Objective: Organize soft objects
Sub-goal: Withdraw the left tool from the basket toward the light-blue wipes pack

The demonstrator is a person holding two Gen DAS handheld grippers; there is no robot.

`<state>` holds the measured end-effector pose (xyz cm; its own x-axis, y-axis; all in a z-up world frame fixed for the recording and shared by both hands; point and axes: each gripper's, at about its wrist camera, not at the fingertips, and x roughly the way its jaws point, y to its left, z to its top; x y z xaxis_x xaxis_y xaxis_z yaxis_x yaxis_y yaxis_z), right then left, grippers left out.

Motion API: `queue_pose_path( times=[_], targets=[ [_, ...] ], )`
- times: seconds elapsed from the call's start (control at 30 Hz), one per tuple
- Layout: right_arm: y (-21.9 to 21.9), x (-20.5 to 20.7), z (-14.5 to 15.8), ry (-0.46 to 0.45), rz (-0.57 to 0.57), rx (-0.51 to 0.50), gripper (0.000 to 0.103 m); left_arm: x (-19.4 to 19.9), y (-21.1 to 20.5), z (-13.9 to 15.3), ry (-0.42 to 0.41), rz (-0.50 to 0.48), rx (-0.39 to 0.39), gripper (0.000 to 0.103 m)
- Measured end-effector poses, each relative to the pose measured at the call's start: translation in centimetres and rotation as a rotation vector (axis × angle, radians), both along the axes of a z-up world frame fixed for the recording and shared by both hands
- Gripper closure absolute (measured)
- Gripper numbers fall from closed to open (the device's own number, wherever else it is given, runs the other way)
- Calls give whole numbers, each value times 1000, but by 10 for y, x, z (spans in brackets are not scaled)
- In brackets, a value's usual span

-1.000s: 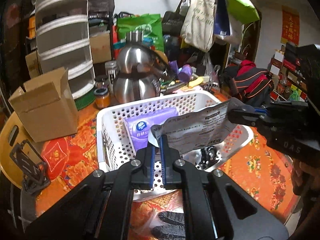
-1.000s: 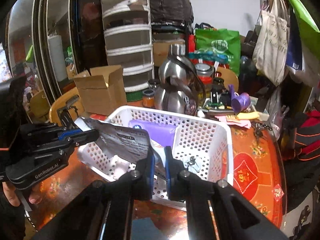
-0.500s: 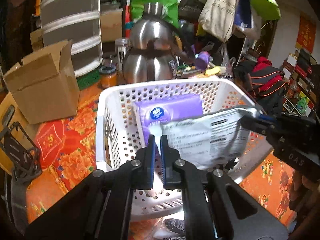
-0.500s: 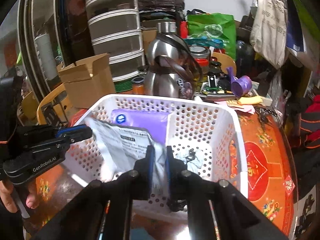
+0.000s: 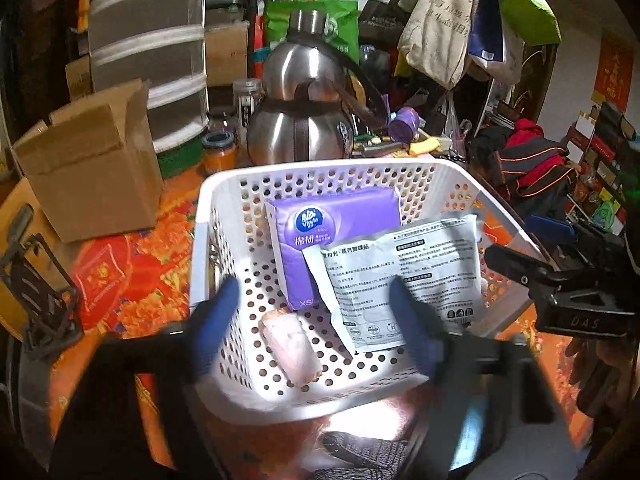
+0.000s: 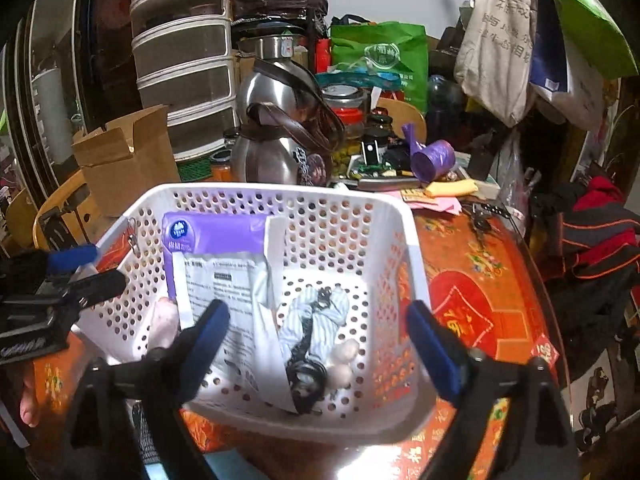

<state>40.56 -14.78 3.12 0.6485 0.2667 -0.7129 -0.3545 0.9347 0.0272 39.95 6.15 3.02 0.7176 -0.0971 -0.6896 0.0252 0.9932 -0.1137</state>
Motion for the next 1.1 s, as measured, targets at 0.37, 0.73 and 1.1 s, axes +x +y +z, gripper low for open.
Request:
queue_pose_path(
  times=[0.37, 0.73, 1.1],
  targets=[
    [-18, -27, 7, -4, -10, 50, 0, -37, -7, 14, -30, -4, 11, 0],
    [-31, -59, 21, -36, 6, 62, 0, -81, 4, 29, -25, 32, -26, 0],
    [-54, -105, 9, -10, -2, 81, 0, -126, -13, 27, -27, -20, -9, 0]
  ],
)
